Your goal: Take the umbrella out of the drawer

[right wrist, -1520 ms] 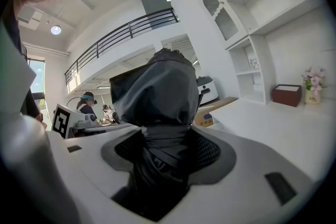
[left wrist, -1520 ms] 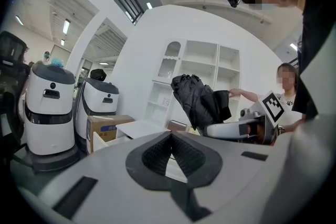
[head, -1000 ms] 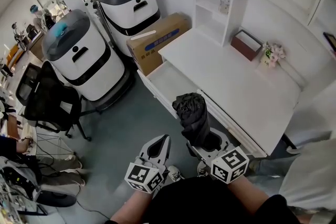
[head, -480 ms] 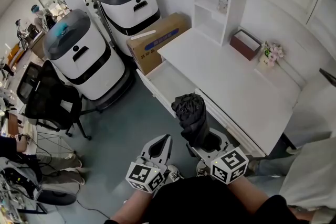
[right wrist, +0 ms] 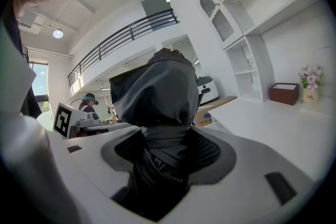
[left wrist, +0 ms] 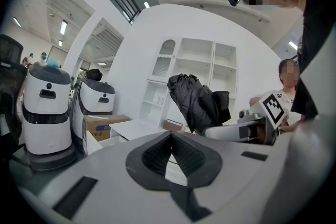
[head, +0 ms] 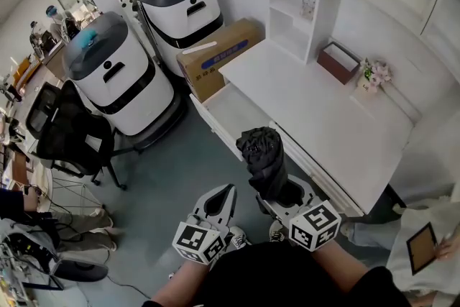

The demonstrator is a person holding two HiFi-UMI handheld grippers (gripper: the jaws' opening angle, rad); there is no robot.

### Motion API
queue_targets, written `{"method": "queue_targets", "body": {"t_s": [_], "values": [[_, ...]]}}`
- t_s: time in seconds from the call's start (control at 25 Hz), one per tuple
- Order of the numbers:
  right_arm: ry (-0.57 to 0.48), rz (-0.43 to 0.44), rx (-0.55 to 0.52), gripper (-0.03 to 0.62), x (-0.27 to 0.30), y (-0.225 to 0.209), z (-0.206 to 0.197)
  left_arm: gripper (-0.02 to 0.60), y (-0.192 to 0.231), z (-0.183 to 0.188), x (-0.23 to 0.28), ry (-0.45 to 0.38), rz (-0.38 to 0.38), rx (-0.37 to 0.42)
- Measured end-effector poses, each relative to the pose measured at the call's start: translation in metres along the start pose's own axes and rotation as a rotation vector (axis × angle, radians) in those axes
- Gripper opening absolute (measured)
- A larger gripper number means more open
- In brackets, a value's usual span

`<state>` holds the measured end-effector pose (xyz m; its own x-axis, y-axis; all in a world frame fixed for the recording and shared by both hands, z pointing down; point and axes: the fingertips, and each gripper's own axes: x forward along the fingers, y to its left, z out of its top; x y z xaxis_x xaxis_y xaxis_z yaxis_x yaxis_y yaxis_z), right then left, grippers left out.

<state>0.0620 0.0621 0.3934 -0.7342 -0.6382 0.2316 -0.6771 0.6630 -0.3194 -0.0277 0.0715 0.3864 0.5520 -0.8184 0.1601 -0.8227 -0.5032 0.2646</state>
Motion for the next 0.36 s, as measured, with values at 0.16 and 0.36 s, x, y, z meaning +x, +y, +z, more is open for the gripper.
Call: {"method": "queue_targets", "body": {"t_s": [0.16,0.36], "values": [[0.002,-0.001,0.0,0.249,-0.0002,-0.0002,0.0005,-0.003,-0.0003,0.0011,0.0005,0.003,-0.002,0.002],[0.003,-0.002,0.003,0.249,-0.0006,0.0001,-0.0019,-0.003,-0.0012,-0.0002,0.0002,0.005,-0.004,0.003]]}}
